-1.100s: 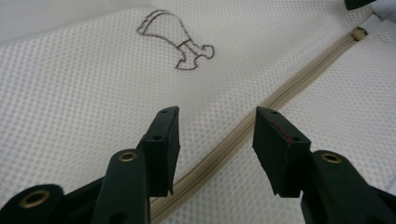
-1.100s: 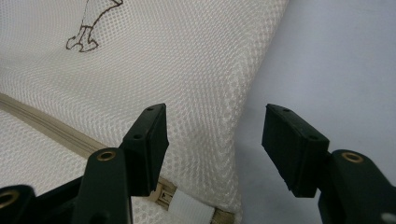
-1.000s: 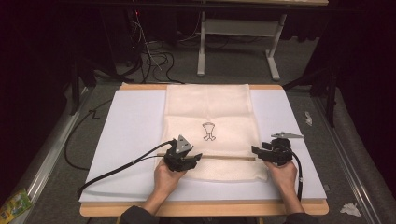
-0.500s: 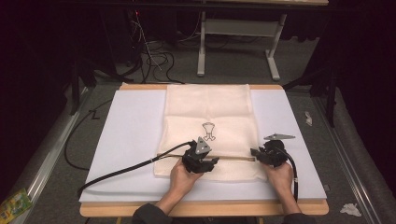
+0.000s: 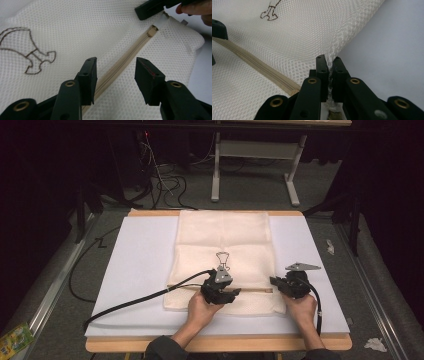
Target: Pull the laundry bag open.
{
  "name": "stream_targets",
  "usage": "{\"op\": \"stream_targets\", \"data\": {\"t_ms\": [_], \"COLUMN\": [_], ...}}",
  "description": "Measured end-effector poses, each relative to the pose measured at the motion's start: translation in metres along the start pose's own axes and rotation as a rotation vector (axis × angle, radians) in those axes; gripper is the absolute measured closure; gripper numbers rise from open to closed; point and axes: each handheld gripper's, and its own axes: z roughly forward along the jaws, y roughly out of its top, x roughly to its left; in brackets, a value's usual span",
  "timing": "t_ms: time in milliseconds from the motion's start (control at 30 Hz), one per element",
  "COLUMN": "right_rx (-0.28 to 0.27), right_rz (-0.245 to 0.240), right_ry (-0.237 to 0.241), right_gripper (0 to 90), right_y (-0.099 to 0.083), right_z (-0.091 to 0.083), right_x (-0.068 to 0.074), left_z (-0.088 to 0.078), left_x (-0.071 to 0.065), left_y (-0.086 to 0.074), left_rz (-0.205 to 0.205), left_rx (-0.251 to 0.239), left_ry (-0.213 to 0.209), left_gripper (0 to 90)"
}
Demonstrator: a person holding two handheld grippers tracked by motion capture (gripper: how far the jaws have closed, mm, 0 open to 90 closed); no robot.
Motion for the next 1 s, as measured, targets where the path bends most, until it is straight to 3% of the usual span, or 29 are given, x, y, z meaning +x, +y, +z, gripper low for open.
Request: {"op": "stream_targets", "data": {"t_ms": [100,233,267,333,433,667,767,1000], "right_rx": [-0.007,-0.014,-0.014,-0.024,-0.025,-0.04,-0.045,-0.058], "right_rz": [0.007,-0.001,0.003,-0.003,-0.003,-0.004,-0.011,-0.008], "right_ry": [0.01,0.018,0.019,0.024,0.031,0.046,0.049,0.067], "right_gripper": [88.0,88.0,88.0,88.1,88.1,88.2,88.3,88.3], "right_y": [0.001,0.003,0.004,0.004,0.005,0.005,0.006,0.006], "right_z": [-0.002,-0.005,-0.007,-0.008,-0.009,-0.011,-0.012,-0.015], "right_x": [0.001,0.001,0.002,0.003,0.003,0.003,0.004,0.004], "left_z": [0.005,0.012,0.014,0.019,0.025,0.036,0.041,0.052], "left_x": [-0.004,-0.013,-0.015,-0.02,-0.027,-0.028,-0.033,-0.04], "left_y": [0.006,0.013,0.014,0.016,0.019,0.023,0.024,0.03], "left_rz": [-0.013,0.031,0.025,0.043,0.063,0.028,0.061,0.056], "left_rx": [-0.01,-0.006,-0.016,-0.001,0.014,0.009,0.017,0.022], "left_ry": [-0.036,-0.054,-0.064,-0.051,-0.066,-0.088,-0.083,-0.091], "left_gripper": [55.7,60.8,60.8,60.5,60.6,62.6,67.8,69.5]}}
